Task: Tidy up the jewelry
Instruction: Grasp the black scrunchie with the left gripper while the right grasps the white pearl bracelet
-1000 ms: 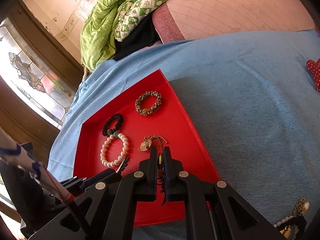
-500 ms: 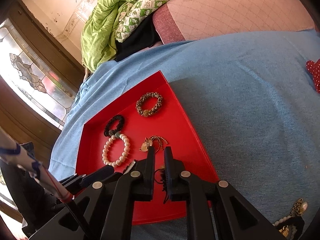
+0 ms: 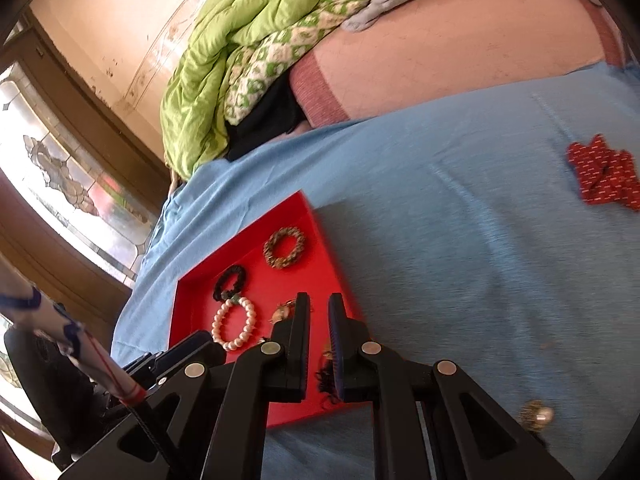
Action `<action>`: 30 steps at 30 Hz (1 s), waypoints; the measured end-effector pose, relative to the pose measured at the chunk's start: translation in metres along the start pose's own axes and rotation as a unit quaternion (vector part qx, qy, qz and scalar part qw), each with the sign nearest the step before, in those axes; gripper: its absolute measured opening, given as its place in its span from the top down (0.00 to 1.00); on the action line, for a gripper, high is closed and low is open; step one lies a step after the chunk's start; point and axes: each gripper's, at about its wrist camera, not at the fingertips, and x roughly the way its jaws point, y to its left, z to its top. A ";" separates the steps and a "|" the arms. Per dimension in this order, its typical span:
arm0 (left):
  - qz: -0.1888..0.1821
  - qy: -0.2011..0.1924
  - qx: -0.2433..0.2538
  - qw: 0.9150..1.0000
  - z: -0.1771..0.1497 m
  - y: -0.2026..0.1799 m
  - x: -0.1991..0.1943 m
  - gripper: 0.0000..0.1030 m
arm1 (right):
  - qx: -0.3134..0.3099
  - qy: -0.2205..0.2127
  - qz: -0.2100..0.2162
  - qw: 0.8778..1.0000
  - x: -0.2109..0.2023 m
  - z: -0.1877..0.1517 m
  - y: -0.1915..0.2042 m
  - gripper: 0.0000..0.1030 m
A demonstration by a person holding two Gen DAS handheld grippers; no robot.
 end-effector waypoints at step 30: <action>-0.086 0.131 0.172 0.973 -0.048 -0.160 0.090 0.85 | 0.059 0.049 -0.047 0.996 -0.060 -0.008 -0.106 0.90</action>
